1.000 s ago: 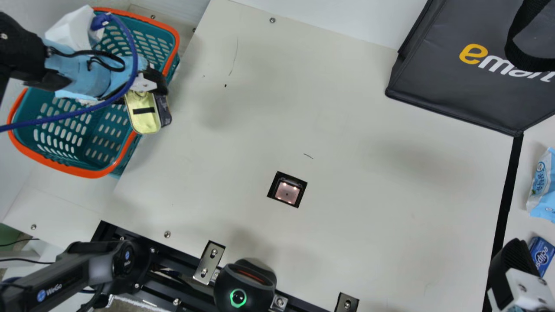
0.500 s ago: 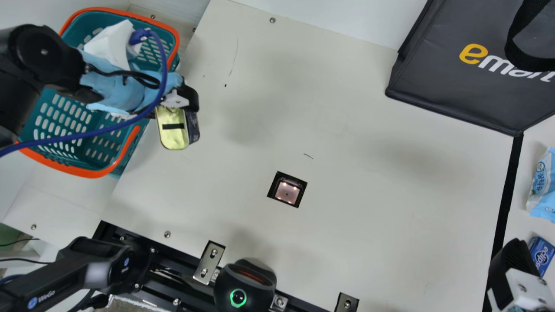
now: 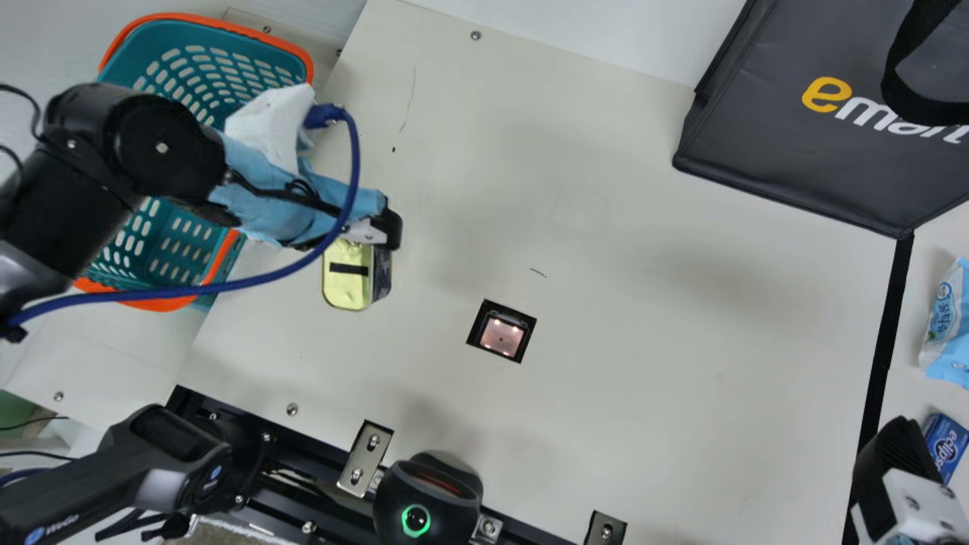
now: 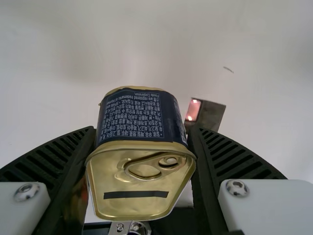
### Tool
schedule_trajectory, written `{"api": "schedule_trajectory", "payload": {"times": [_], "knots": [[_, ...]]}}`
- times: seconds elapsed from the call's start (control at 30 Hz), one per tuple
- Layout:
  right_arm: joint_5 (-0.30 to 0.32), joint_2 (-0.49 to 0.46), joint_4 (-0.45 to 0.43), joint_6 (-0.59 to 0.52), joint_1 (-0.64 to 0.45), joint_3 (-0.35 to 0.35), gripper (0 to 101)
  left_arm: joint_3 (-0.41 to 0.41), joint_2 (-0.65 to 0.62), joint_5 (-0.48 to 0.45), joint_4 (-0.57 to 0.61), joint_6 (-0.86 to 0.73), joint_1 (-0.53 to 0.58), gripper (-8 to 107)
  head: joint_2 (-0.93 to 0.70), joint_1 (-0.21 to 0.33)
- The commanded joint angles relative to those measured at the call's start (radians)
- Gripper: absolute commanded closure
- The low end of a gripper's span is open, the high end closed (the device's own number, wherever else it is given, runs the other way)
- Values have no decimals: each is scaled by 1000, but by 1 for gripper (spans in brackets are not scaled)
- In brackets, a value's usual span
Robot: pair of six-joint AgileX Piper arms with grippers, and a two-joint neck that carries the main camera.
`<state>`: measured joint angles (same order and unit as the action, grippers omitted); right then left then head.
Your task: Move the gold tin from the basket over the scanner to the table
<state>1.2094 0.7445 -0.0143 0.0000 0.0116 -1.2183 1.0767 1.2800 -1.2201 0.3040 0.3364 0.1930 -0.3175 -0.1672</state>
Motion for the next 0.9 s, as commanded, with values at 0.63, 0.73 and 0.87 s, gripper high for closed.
{"api": "schedule_trajectory", "payload": {"times": [0.63,0.73,0.87], "knots": [[0,0,0,0,0,0,6,65,132,0,17,206,361,107,-4,29],[0,0,0,0,0,0,6,76,164,0,27,226,392,107,-4,29],[0,0,0,0,0,0,6,85,204,0,44,241,421,107,-4,29]]}}
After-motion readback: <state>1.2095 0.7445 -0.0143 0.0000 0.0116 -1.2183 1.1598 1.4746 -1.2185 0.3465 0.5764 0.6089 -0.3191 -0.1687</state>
